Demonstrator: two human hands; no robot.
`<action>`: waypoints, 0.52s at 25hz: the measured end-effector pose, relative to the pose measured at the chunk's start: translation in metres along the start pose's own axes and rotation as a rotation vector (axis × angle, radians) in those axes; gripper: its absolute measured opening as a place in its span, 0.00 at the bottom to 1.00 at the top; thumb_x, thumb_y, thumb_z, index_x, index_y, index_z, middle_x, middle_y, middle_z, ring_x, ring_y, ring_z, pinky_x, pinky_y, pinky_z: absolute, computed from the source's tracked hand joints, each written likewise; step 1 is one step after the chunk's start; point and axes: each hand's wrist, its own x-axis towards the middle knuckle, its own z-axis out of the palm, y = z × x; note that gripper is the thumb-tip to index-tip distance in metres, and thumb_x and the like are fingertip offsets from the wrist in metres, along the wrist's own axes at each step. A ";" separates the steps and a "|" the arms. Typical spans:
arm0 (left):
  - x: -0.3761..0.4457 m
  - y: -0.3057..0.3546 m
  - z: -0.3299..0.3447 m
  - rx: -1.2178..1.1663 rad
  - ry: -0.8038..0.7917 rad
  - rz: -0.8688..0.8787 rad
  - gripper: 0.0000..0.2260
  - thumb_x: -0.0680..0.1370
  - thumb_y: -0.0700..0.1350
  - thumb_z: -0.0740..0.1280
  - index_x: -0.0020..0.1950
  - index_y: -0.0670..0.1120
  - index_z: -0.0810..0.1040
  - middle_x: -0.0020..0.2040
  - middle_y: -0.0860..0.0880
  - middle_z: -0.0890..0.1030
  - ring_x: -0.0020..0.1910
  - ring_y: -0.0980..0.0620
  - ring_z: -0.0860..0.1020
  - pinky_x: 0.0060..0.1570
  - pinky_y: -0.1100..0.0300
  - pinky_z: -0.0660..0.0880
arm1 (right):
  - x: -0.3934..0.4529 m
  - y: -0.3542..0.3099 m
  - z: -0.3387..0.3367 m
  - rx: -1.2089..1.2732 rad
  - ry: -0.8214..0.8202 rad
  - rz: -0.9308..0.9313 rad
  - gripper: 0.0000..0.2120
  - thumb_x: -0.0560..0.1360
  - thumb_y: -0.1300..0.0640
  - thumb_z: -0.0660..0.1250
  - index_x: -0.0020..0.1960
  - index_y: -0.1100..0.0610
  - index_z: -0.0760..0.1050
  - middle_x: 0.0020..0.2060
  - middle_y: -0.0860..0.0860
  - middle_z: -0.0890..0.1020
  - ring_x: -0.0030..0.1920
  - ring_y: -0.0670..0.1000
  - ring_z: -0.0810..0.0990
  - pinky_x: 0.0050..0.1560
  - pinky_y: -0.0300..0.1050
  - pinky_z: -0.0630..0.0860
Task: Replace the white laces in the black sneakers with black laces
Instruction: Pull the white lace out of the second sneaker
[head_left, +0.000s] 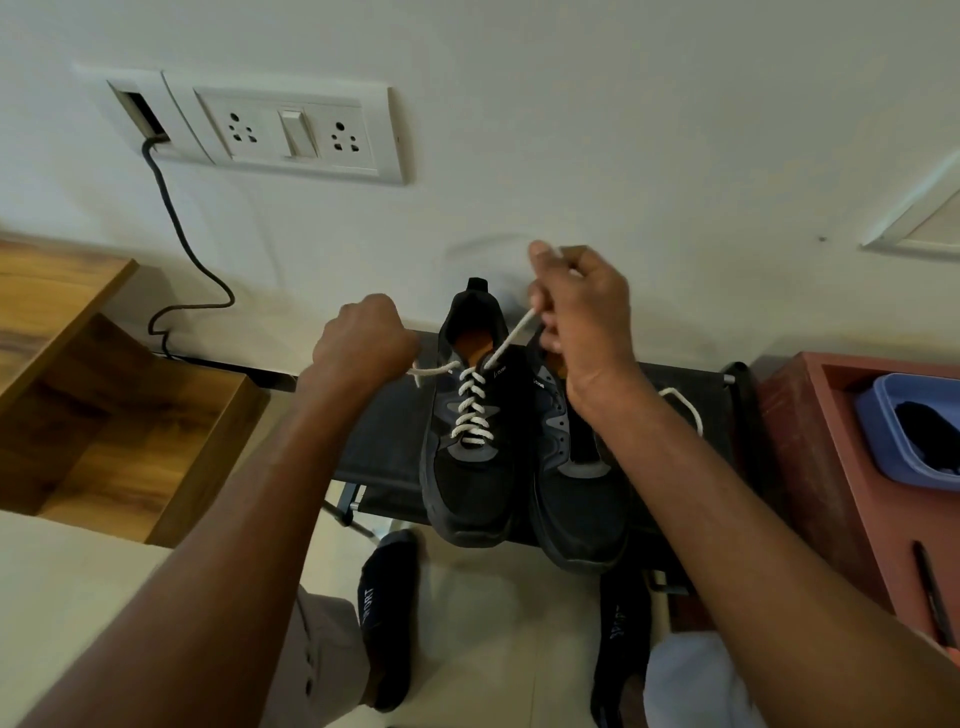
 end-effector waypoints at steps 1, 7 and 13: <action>0.002 0.002 0.005 0.063 -0.015 0.021 0.09 0.76 0.43 0.67 0.54 0.42 0.77 0.57 0.39 0.79 0.53 0.38 0.77 0.48 0.48 0.74 | 0.004 -0.007 -0.008 0.036 0.134 -0.036 0.05 0.82 0.55 0.69 0.51 0.56 0.76 0.34 0.51 0.78 0.28 0.43 0.71 0.27 0.35 0.68; 0.007 0.021 0.023 0.108 -0.091 0.364 0.16 0.77 0.51 0.73 0.64 0.59 0.81 0.56 0.47 0.71 0.62 0.39 0.74 0.62 0.43 0.75 | 0.014 -0.001 -0.057 -0.912 0.213 0.226 0.32 0.75 0.58 0.69 0.74 0.59 0.58 0.61 0.56 0.74 0.55 0.60 0.79 0.45 0.50 0.73; 0.006 0.030 0.041 0.178 -0.132 0.359 0.15 0.74 0.55 0.77 0.60 0.53 0.85 0.56 0.48 0.82 0.56 0.44 0.79 0.52 0.51 0.75 | 0.001 0.023 -0.035 -1.284 -0.202 -0.300 0.35 0.75 0.49 0.75 0.78 0.49 0.65 0.70 0.54 0.68 0.68 0.59 0.67 0.62 0.57 0.76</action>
